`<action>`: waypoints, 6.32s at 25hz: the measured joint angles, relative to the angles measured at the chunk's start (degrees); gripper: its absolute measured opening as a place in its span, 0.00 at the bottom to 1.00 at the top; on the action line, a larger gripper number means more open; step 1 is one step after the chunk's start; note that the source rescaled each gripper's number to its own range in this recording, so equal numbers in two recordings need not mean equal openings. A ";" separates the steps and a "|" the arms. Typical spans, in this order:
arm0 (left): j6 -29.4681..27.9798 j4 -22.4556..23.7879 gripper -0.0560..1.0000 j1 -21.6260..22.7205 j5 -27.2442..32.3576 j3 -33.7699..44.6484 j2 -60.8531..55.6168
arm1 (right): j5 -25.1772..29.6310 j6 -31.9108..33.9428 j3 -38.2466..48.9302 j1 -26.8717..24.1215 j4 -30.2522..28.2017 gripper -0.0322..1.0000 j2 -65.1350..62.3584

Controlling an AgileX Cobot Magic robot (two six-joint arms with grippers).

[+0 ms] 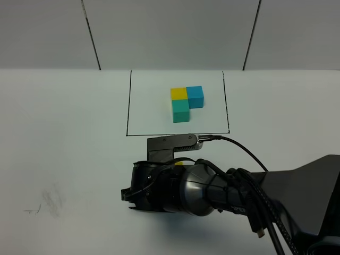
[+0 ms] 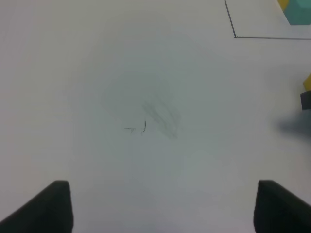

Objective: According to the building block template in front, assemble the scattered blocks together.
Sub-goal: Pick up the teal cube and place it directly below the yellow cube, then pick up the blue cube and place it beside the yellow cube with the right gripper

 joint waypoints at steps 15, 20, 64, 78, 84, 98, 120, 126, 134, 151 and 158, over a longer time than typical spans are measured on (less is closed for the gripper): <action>0.00 0.00 0.67 0.00 0.00 0.00 0.00 | 2.70 -3.32 -1.81 0.00 1.79 0.32 0.22; 0.00 0.00 0.67 0.00 0.00 0.00 0.00 | 3.74 -5.08 -1.81 0.00 1.91 0.50 -0.01; 0.00 0.00 0.67 0.00 0.00 0.00 0.00 | 23.68 -44.45 -1.78 -13.61 -1.73 0.61 -64.92; 0.00 0.00 0.67 0.00 0.00 0.00 0.00 | 23.95 -39.88 27.03 -13.61 -4.73 0.99 -76.96; 0.00 0.00 0.67 0.00 0.00 0.00 0.00 | 23.91 -37.84 28.19 -16.81 -1.07 0.86 -76.96; 0.00 0.00 0.67 0.00 0.00 0.00 0.00 | 23.91 -43.79 27.45 -18.72 1.90 0.84 -73.00; 0.00 0.00 0.67 0.00 0.00 0.00 0.00 | 15.32 -88.94 27.45 -63.71 39.29 0.84 -65.27; 0.00 0.00 0.67 0.00 0.00 0.00 0.00 | 10.43 -89.44 27.45 -63.85 39.13 0.84 -57.80; 0.00 0.00 0.67 0.00 0.00 0.00 0.00 | 0.62 -88.22 34.52 -63.85 38.20 0.84 -53.02; 0.00 0.00 0.67 0.00 0.00 0.00 0.00 | -7.86 -86.99 40.14 -63.85 36.84 0.84 -43.55; 0.00 0.00 0.67 0.00 0.00 0.00 0.00 | -8.87 -86.94 40.14 -63.85 40.08 0.84 -39.55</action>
